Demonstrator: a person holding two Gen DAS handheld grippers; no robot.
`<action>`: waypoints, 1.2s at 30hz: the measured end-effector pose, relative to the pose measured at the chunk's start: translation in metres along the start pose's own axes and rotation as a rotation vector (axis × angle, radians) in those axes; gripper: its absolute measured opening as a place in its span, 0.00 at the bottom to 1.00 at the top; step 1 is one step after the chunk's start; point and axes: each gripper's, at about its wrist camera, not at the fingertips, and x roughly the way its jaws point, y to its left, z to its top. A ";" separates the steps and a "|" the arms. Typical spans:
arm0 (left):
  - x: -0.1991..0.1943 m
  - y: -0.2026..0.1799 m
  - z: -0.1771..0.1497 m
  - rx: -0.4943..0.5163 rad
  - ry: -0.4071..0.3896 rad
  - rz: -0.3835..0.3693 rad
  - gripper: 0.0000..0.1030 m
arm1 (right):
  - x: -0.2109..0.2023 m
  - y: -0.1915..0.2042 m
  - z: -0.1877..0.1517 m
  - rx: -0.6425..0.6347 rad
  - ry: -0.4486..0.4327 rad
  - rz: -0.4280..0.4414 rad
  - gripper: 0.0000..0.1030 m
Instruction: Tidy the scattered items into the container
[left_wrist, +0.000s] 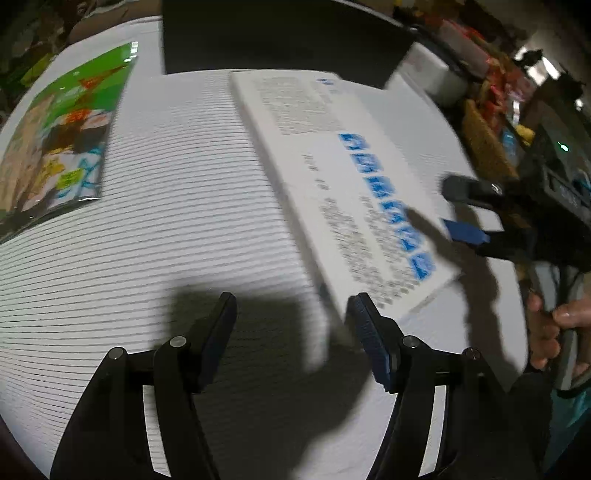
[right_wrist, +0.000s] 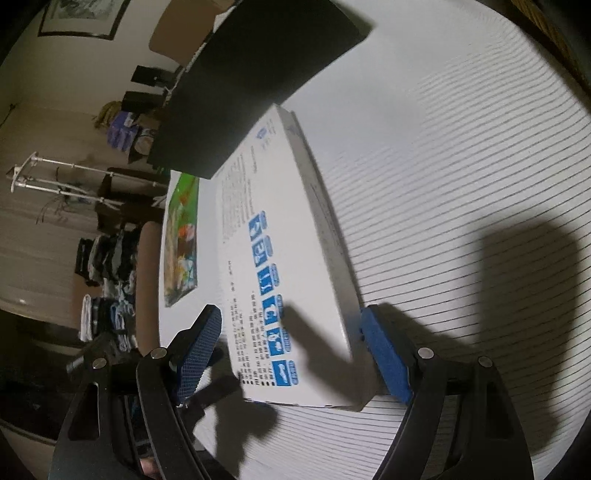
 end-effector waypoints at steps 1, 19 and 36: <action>0.000 0.005 0.002 -0.016 -0.001 -0.001 0.63 | 0.000 -0.001 0.000 -0.001 -0.005 0.004 0.80; -0.004 -0.010 -0.022 0.025 0.083 -0.199 0.60 | -0.022 0.102 -0.017 -0.044 0.084 0.595 0.95; -0.033 0.103 -0.017 -0.317 -0.043 -0.032 0.79 | 0.019 0.064 -0.014 -0.225 0.039 0.030 0.95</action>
